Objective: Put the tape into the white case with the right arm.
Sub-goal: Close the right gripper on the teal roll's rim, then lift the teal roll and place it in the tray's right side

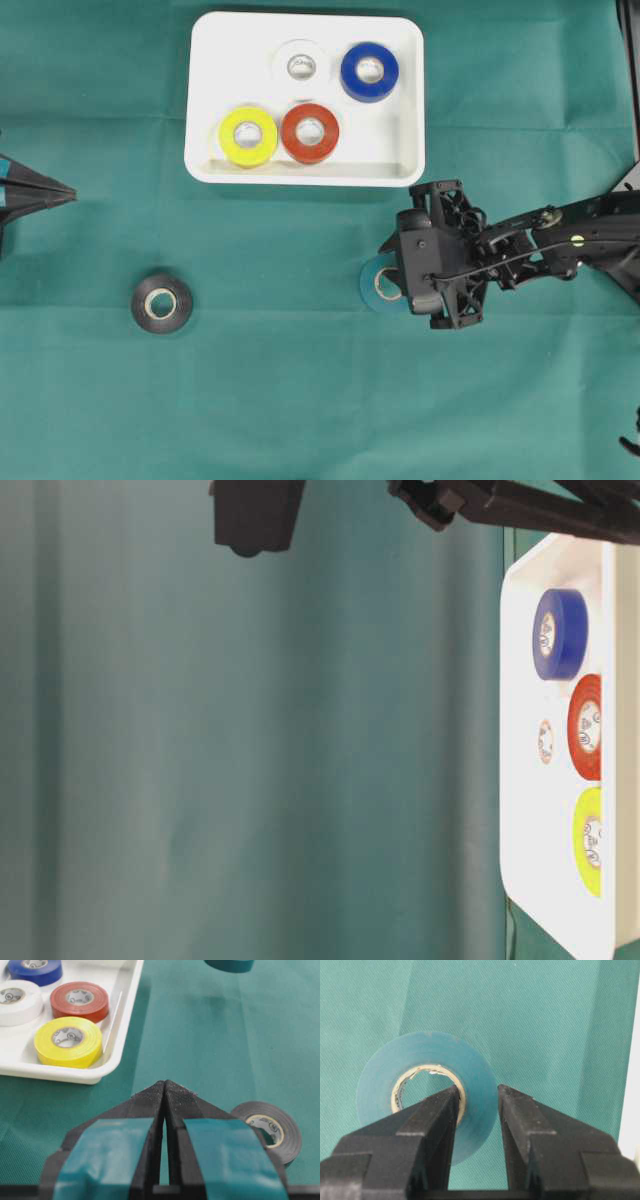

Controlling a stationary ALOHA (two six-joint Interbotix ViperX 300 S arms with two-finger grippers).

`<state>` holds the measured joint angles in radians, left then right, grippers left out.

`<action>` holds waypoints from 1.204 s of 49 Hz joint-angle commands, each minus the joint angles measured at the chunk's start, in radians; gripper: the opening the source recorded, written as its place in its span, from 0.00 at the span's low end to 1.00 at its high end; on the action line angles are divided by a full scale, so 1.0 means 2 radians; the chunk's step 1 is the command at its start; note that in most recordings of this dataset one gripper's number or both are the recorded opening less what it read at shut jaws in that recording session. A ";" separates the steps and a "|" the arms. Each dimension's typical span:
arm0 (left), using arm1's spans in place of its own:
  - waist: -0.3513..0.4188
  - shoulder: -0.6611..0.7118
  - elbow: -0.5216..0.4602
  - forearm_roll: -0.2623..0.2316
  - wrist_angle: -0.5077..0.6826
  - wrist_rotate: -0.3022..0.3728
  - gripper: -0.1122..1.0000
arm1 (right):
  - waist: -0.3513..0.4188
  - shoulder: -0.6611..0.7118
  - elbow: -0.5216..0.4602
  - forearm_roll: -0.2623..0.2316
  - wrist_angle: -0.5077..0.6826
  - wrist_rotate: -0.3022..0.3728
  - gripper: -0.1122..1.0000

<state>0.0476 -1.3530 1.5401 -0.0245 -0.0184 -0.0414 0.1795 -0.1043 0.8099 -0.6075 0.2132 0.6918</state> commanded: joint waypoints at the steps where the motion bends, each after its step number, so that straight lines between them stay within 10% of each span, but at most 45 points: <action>1: 0.001 0.004 -0.005 -0.001 -0.002 0.000 0.11 | -0.008 -0.012 -0.012 0.001 0.000 0.002 0.09; 36: 0.000 0.004 -0.005 -0.001 -0.002 0.000 0.11 | -0.210 -0.013 -0.035 -0.002 0.013 -0.001 0.09; 59: 0.001 0.004 -0.005 -0.001 -0.002 0.000 0.11 | -0.232 0.008 -0.029 -0.007 -0.012 -0.004 0.09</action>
<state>0.0476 -1.3530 1.5401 -0.0245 -0.0184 -0.0414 -0.2853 -0.0828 0.7639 -0.6167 0.2010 0.6826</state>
